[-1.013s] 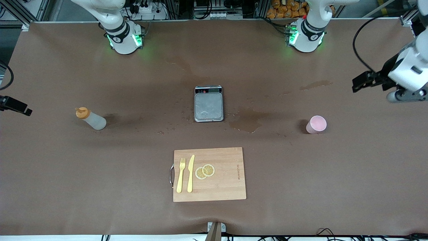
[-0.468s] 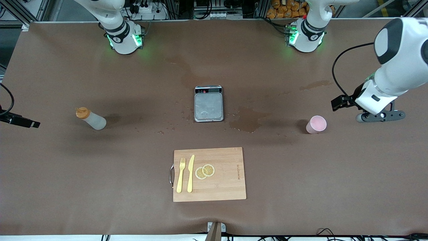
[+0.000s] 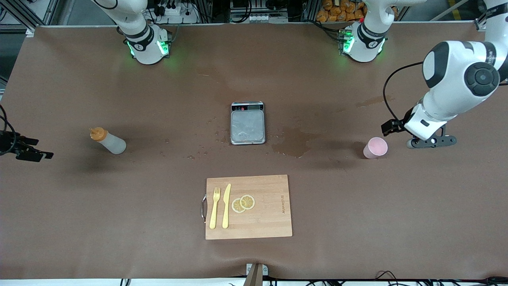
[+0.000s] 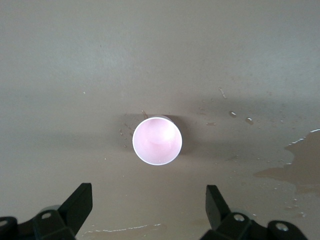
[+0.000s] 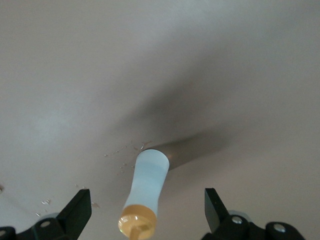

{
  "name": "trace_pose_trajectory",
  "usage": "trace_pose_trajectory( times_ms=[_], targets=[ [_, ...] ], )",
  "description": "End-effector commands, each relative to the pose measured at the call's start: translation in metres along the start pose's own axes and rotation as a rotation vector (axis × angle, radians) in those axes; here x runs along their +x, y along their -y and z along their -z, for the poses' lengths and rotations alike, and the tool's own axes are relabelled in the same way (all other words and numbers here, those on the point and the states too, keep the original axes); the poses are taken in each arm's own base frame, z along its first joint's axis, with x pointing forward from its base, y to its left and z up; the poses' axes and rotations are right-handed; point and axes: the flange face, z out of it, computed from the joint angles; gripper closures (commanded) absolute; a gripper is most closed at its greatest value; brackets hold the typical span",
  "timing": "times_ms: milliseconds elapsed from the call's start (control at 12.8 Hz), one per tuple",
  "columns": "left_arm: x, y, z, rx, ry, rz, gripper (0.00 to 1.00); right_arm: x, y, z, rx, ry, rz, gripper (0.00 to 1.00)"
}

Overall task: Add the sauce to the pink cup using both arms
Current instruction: 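Reach the left gripper to the pink cup while the right gripper reaches the bottle, then grasp the cup with the left gripper while the right gripper lifts and inverts the bottle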

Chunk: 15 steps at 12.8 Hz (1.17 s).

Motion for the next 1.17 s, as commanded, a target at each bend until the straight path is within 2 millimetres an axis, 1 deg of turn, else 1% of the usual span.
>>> trace_pose_trajectory(
  times_ms=[0, 78, 156, 234, 312, 390, 623, 779, 935, 1091],
  targets=[
    [-0.009, 0.008, -0.03, -0.001, -0.019, 0.029, 0.0, 0.029, -0.022, -0.039, 0.075, 0.094, -0.127, 0.0],
    [-0.01, 0.007, -0.043, -0.002, -0.019, 0.027, 0.0, 0.035, -0.027, -0.06, 0.105, 0.143, -0.15, 0.0],
    [-0.009, 0.007, -0.056, 0.0, -0.003, 0.028, 0.0, 0.041, -0.041, -0.08, 0.124, 0.199, -0.186, 0.0],
    [-0.007, 0.009, -0.066, 0.0, 0.004, 0.031, 0.0, 0.045, -0.051, -0.091, 0.155, 0.235, -0.21, 0.0],
    [-0.006, 0.01, -0.072, -0.001, 0.001, 0.032, 0.0, 0.046, -0.052, -0.1, 0.176, 0.258, -0.222, 0.0],
    [-0.005, 0.016, -0.076, 0.0, 0.009, 0.043, 0.0, 0.046, -0.053, -0.11, 0.173, 0.288, -0.245, 0.0],
    [0.002, 0.016, -0.089, -0.004, 0.003, 0.047, 0.0, 0.046, -0.05, -0.138, 0.185, 0.369, -0.294, 0.0],
    [0.008, 0.022, -0.105, -0.007, -0.004, 0.057, 0.0, 0.041, -0.046, -0.152, 0.217, 0.449, -0.308, 0.0],
    [0.01, 0.021, -0.12, -0.008, 0.005, 0.06, 0.0, 0.042, -0.049, -0.167, 0.221, 0.481, -0.317, 0.0],
    [0.018, 0.023, -0.133, -0.01, 0.007, 0.073, 0.0, 0.043, -0.049, -0.187, 0.212, 0.51, -0.322, 0.0]
  ],
)
